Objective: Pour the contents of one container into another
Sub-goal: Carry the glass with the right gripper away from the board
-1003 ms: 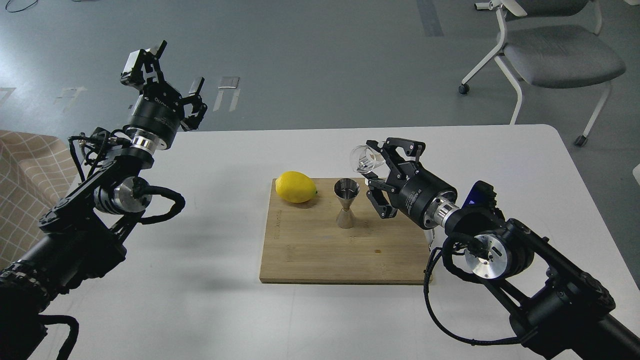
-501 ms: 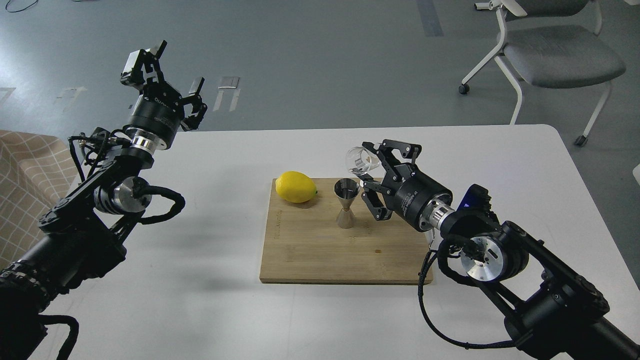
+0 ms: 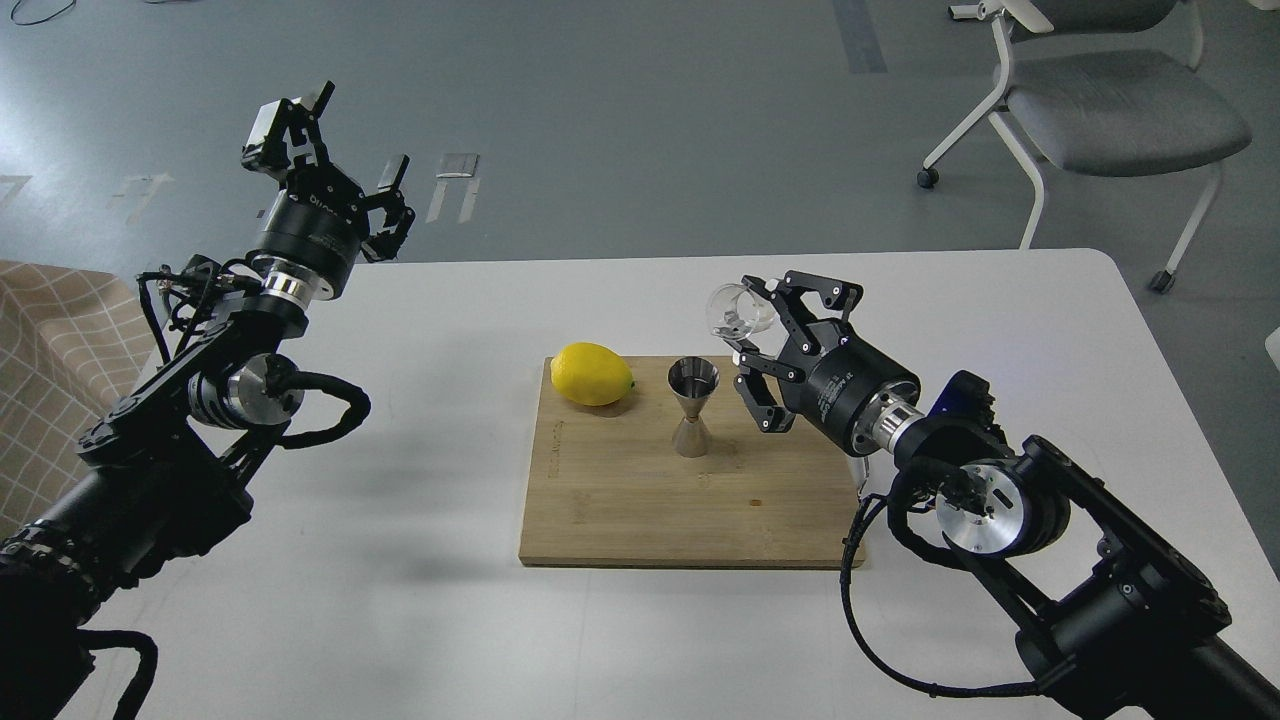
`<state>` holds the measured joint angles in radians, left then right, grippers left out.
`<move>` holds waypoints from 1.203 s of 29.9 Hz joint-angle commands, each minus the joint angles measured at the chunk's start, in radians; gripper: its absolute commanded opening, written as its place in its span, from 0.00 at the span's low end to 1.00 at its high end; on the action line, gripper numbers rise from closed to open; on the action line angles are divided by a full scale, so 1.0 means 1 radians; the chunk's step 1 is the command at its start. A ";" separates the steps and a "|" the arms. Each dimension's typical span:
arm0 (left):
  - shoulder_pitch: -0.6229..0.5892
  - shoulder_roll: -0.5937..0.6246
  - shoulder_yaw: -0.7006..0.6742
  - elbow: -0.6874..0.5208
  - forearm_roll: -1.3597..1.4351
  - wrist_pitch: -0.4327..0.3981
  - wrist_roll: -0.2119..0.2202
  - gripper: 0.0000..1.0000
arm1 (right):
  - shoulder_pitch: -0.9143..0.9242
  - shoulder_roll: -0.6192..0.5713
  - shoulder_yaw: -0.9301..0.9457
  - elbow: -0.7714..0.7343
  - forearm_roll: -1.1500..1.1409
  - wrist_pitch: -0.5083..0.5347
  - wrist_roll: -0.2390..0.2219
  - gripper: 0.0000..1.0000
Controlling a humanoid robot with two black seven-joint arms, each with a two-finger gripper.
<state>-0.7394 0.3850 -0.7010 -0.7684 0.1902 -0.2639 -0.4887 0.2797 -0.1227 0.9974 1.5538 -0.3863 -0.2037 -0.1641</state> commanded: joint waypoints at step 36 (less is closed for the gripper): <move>0.000 -0.008 0.002 0.000 0.000 0.000 0.000 0.98 | -0.197 0.123 0.381 -0.001 0.371 0.036 -0.003 0.50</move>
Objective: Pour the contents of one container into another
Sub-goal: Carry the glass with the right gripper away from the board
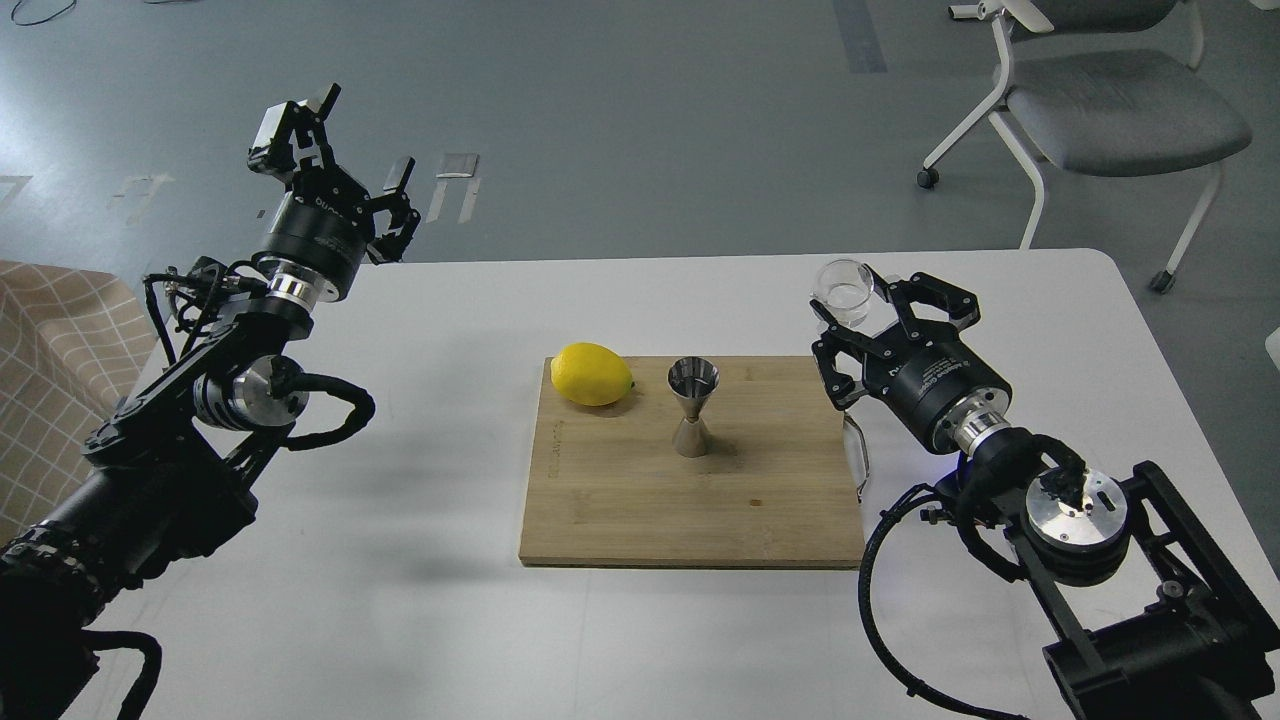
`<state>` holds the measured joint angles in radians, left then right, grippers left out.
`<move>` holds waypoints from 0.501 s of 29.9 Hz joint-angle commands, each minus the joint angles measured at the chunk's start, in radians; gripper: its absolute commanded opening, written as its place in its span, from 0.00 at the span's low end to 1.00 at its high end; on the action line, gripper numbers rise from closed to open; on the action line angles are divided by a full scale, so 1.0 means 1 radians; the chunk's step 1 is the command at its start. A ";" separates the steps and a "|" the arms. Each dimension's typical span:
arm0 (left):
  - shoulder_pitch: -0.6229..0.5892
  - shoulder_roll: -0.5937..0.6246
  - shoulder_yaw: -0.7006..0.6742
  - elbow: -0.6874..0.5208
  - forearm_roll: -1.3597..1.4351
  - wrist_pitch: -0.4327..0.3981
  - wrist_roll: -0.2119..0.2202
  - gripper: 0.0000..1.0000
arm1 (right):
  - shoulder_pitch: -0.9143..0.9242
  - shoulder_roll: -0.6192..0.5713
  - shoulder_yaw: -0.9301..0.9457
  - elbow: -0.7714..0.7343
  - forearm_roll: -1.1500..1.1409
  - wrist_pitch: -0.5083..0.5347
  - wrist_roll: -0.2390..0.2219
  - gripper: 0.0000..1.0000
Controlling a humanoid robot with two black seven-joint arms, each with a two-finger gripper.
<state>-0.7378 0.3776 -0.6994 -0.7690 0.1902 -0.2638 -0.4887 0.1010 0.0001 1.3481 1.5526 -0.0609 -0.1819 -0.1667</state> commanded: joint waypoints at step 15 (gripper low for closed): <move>0.000 0.000 0.003 0.000 0.000 0.000 0.000 0.98 | -0.098 0.000 0.128 -0.005 0.161 0.044 0.000 0.51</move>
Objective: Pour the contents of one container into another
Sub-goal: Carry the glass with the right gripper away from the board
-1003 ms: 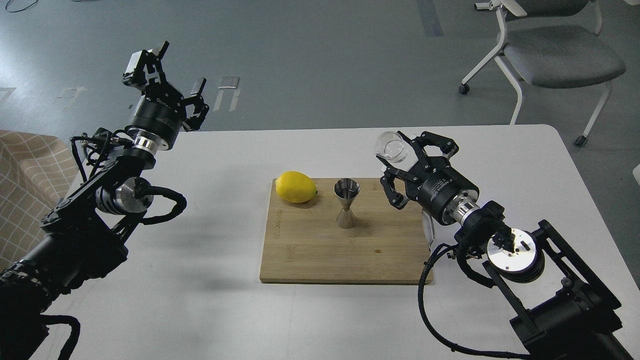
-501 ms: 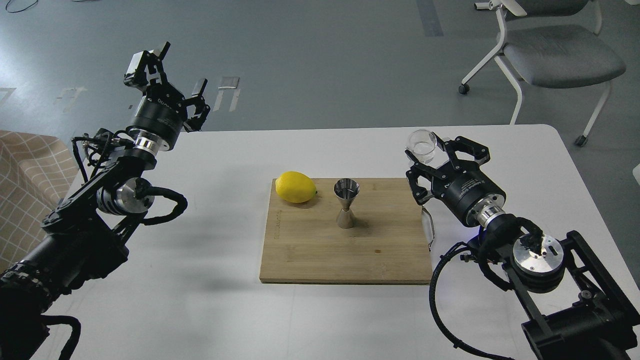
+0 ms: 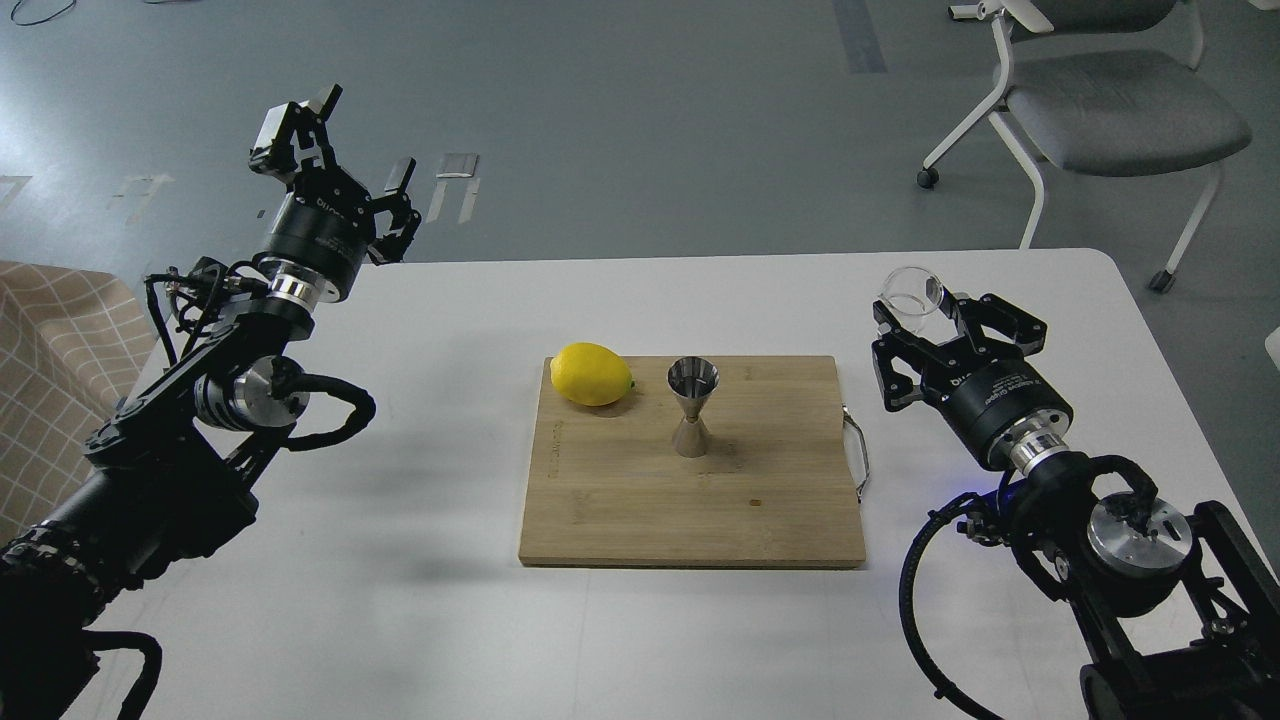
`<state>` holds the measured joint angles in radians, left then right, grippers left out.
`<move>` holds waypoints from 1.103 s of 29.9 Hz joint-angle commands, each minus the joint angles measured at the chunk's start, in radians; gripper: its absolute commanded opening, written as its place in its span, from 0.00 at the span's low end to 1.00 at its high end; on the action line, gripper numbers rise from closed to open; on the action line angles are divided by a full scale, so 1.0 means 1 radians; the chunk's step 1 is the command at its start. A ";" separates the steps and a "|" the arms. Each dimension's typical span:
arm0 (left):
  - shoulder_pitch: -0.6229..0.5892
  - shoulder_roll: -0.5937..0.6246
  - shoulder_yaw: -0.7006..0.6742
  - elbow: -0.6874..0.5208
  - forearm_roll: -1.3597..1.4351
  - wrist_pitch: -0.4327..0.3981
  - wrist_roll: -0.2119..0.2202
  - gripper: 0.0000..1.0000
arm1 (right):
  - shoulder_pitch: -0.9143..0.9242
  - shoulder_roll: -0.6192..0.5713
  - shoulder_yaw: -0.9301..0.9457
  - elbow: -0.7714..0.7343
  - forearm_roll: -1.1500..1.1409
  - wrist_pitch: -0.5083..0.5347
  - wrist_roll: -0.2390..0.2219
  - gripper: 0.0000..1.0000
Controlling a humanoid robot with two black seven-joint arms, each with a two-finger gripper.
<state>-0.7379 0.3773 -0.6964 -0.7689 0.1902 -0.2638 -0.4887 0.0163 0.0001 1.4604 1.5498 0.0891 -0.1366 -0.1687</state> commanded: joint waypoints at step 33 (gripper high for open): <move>0.006 0.000 0.002 -0.001 0.000 0.000 0.000 0.98 | -0.070 0.000 0.107 -0.080 0.112 -0.008 0.000 0.54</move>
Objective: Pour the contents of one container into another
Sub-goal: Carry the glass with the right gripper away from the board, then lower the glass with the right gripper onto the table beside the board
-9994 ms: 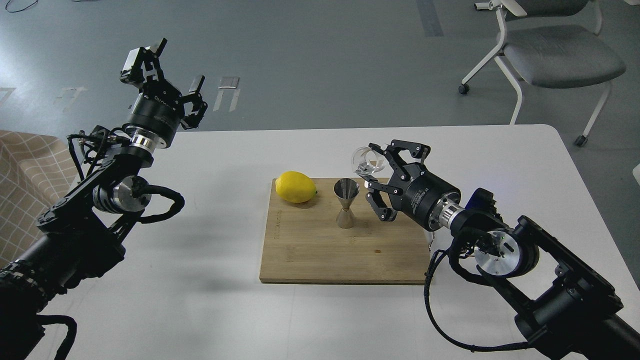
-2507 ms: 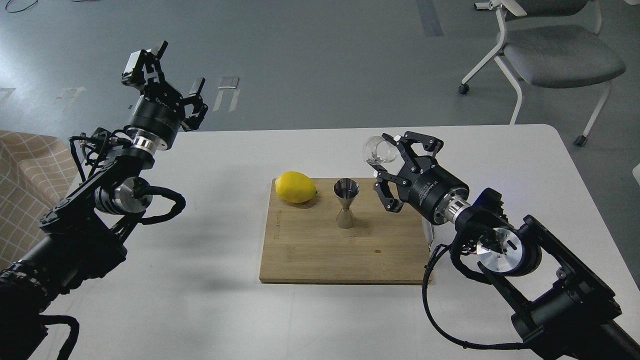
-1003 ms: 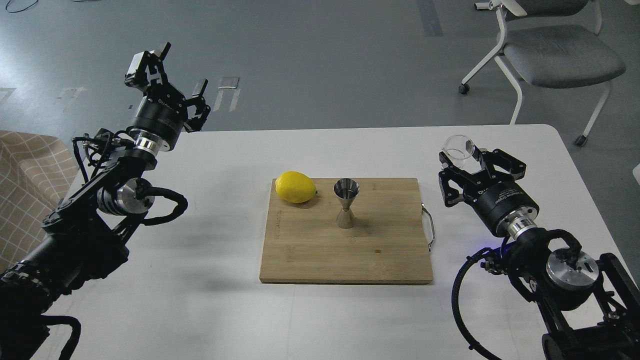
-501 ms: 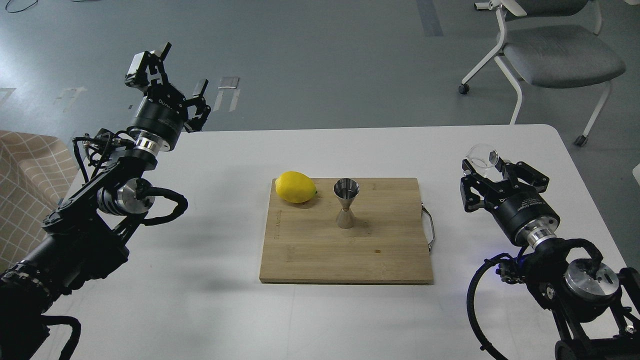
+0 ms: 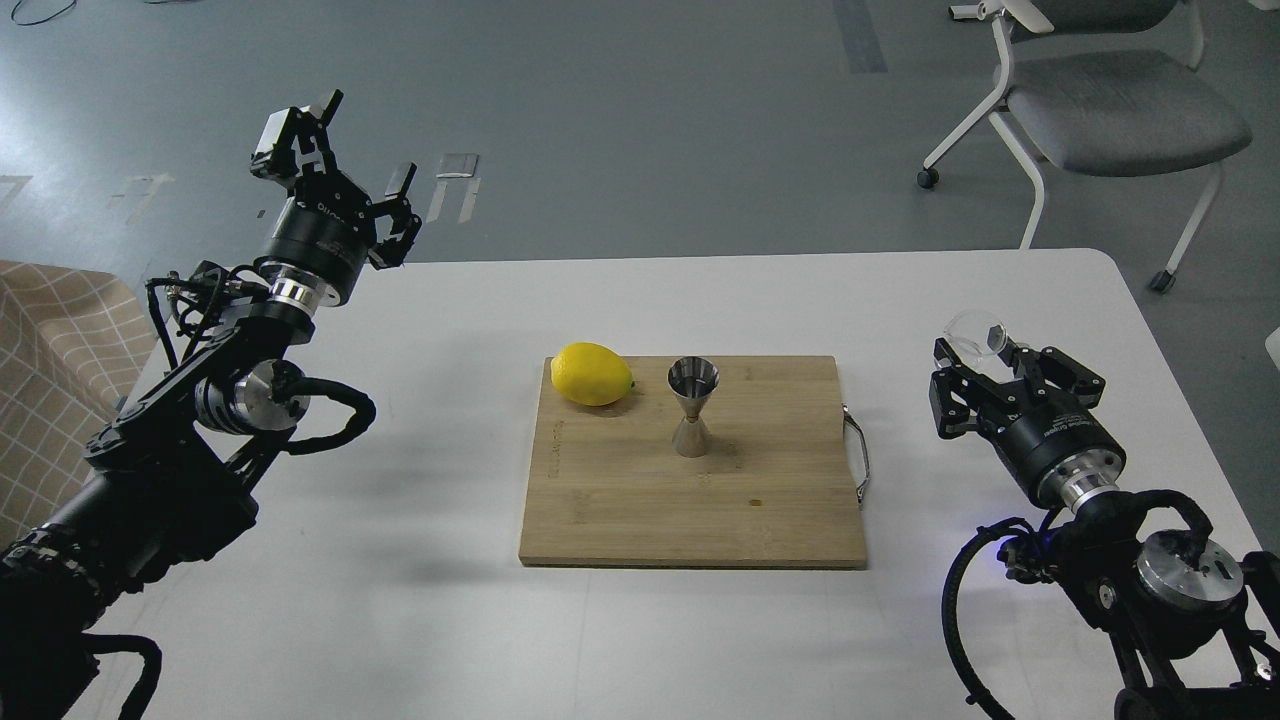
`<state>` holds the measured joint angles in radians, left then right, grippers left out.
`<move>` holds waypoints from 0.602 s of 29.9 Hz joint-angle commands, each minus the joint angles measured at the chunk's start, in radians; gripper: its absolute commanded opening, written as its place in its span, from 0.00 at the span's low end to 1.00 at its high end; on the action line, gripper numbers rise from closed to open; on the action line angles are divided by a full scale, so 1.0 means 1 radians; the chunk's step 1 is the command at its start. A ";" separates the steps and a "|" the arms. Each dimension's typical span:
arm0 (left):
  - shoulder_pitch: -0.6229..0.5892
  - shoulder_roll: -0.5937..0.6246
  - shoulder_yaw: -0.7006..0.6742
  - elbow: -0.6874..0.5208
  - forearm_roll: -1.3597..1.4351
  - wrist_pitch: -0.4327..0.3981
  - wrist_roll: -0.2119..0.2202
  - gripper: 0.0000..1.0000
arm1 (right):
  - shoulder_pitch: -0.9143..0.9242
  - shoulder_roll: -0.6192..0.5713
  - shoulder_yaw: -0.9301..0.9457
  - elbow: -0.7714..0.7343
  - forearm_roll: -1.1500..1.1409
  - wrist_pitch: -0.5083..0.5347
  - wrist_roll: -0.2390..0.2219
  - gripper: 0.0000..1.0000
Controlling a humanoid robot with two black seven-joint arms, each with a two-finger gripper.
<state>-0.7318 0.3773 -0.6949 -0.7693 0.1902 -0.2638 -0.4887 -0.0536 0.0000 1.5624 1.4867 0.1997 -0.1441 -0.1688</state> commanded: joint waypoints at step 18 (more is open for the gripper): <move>0.000 0.000 0.000 -0.001 0.000 -0.002 0.000 0.98 | 0.004 0.000 0.011 -0.075 0.021 0.004 0.002 0.57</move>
<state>-0.7317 0.3773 -0.6948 -0.7693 0.1902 -0.2644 -0.4887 -0.0491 0.0000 1.5739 1.4138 0.2223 -0.1396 -0.1672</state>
